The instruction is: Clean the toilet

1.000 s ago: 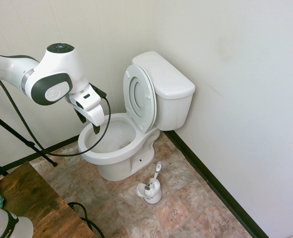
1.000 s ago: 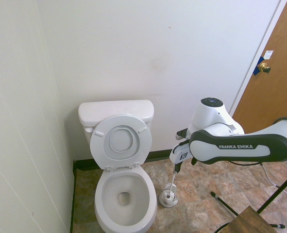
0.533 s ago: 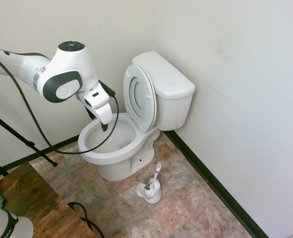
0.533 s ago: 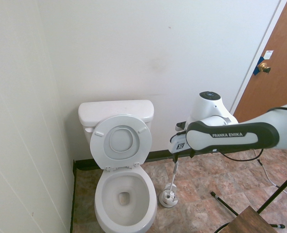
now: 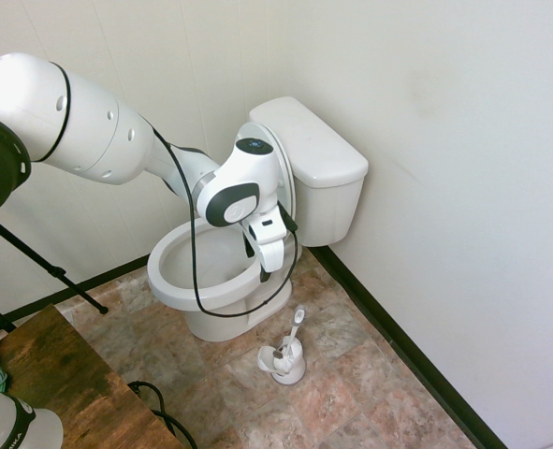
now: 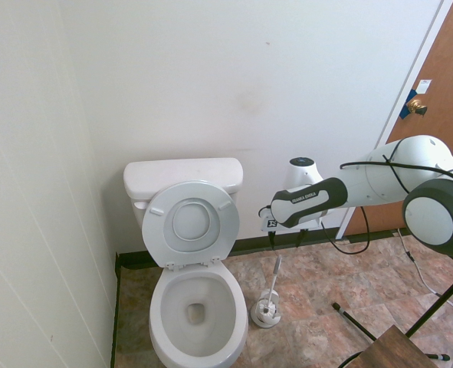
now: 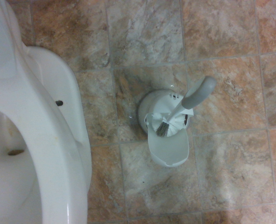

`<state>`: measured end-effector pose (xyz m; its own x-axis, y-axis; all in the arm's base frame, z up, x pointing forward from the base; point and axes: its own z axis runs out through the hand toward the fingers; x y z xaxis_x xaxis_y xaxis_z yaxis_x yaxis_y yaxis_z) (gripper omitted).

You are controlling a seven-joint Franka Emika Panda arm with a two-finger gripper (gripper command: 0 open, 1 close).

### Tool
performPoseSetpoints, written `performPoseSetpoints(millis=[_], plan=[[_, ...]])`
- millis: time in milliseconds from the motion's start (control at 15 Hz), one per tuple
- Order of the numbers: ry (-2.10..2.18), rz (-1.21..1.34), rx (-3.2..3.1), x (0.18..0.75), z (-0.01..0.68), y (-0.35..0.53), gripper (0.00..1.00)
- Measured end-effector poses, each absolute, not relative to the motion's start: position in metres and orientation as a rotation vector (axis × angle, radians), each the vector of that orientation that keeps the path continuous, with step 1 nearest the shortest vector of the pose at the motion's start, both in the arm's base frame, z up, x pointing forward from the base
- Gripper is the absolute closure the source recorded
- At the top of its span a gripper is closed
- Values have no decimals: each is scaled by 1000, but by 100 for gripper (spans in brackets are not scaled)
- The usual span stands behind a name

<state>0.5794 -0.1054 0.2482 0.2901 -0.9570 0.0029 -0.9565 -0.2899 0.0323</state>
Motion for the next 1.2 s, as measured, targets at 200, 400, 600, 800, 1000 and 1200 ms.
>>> performPoseSetpoints(millis=[200, 400, 600, 800, 1000, 1200], plan=[[-1968, -72, 2446, 589, 221, -120, 0], [-2093, -100, 2359, 613, 173, -142, 0], [-2215, -112, 2231, 642, 117, -157, 0], [-2280, -93, 2122, 656, 73, -182, 0], [-2283, -125, 2095, 661, 52, -194, 0], [-2267, -173, 2088, 664, 31, -197, 0]])
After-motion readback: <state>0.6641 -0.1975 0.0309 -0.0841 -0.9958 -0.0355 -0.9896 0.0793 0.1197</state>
